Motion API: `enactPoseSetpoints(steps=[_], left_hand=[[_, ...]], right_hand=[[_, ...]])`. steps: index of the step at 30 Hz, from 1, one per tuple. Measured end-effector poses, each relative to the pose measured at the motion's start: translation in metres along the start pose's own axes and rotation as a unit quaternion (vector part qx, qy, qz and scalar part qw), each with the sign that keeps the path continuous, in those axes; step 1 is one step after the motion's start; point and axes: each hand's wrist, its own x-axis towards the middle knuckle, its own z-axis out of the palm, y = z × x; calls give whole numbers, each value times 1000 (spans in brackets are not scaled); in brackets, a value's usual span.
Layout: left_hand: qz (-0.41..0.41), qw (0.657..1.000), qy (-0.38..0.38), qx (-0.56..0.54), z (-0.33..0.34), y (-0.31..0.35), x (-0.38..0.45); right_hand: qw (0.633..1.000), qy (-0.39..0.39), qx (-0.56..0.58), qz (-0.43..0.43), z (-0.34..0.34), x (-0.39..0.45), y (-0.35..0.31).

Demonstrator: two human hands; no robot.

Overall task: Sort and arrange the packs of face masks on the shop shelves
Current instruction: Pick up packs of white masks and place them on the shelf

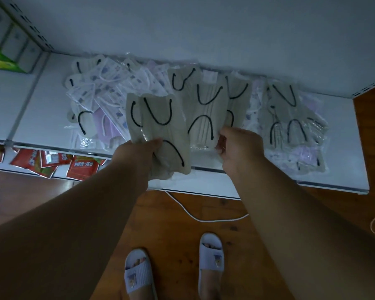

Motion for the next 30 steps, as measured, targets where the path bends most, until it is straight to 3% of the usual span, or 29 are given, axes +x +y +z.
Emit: enactPoseSetpoints(steps=[2, 4, 6, 8, 10, 12, 16, 19, 22, 24, 25, 26, 28, 30], left_hand=[[6, 1000, 2, 14, 0, -4, 2], [18, 1000, -2, 20, 0, -3, -2], [15, 1000, -14, 16, 2, 2, -11], [9, 1000, -17, 13, 1, 4, -15], [-1, 1000, -18, 6, 0, 6, -13], [-2, 1000, -29, -1, -2, 8, -13], [-11, 997, -74, -4, -1, 11, -18], [-25, 995, -94, -5, -1, 11, -19], [-22, 995, -93, -25, -10, 10, -8], [-12, 995, -88, -40, -15, 11, 2], [-14, 994, -93, -53, -17, 13, 5], [-23, 992, -101, -78, -18, 15, 5], [-44, 982, -148, -110, -17, 20, 3], [-48, 978, -184, -88, -13, 20, 0]], right_hand=[[998, -54, -11, 34, 3, 3, -1], [989, -94, -117, -1, 4, -1, -3], [987, -85, -125, -58, 3, -3, -8], [997, -66, -12, -39, -1, 3, -17], [984, -93, 139, 56, -8, 6, -24], [966, -146, 171, 127, -10, -1, -27], [961, -231, -123, 86, 0, -20, -2], [967, -192, -168, 1, 10, -24, 14], [987, -147, -60, -28, 9, -20, 7], [974, -192, 102, 58, 6, -18, -3], [964, -214, 131, 87, 5, -20, -5], [965, -234, 89, 79, 6, -23, -5], [958, -239, -153, -37, 11, -27, 2], [888, -214, -365, -179, 17, -32, 9]])
